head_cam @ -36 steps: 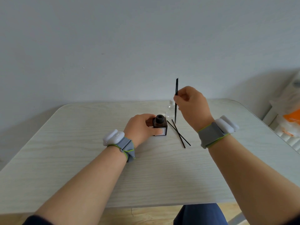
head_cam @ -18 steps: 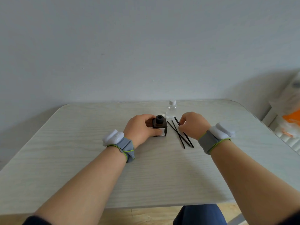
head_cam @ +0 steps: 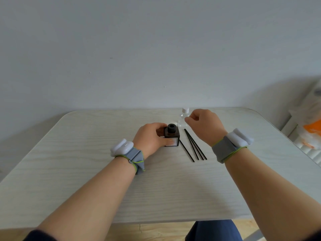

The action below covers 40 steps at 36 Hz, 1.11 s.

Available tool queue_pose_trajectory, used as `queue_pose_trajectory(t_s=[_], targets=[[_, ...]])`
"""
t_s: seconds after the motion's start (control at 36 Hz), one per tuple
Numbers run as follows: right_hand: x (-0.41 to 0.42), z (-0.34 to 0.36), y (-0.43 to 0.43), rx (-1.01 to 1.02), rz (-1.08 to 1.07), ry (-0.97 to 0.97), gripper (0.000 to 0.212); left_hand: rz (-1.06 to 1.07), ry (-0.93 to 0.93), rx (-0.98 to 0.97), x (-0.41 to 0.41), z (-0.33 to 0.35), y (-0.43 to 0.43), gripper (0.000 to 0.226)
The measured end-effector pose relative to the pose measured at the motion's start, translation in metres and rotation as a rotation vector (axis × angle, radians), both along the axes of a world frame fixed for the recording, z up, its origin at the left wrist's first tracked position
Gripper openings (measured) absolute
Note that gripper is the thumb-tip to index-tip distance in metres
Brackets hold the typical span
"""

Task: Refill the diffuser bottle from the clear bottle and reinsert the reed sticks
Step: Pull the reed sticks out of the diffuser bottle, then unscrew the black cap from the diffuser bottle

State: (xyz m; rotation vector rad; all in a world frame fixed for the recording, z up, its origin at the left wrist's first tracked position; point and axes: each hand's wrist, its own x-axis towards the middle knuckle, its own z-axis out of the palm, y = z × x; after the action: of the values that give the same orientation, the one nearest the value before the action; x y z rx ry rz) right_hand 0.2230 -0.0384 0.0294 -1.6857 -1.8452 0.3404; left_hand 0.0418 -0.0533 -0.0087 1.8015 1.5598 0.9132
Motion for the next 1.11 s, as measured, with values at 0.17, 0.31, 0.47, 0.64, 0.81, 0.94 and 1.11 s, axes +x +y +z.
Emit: queue_pose_trajectory(t_s=[0.17,0.31,0.47,0.64,0.81,0.94,1.11], targets=[[-0.019,0.013,-0.008,0.026,0.123,0.087,0.028,-0.011,-0.002,-0.001,0.000,0.001,0.000,0.041],[-0.027,0.010,-0.007,0.015,0.152,0.009,0.031,-0.033,0.023,0.008,-0.001,0.002,-0.001,0.040],[-0.033,0.003,-0.009,-0.011,0.157,-0.096,0.036,-0.037,0.057,0.028,-0.001,0.002,0.000,0.034],[-0.037,0.001,-0.011,-0.020,0.163,-0.112,0.037,-0.049,0.100,0.035,-0.001,0.001,0.003,0.022],[-0.040,0.000,-0.009,-0.005,0.183,-0.171,0.030,-0.074,0.113,0.039,-0.003,0.000,0.006,0.017],[-0.042,0.002,-0.009,0.010,0.220,-0.273,0.024,-0.093,0.110,0.039,-0.003,0.000,0.007,0.020],[-0.043,0.005,-0.007,0.000,0.293,-0.364,0.021,-0.113,0.125,0.027,-0.003,0.002,0.005,0.018]])
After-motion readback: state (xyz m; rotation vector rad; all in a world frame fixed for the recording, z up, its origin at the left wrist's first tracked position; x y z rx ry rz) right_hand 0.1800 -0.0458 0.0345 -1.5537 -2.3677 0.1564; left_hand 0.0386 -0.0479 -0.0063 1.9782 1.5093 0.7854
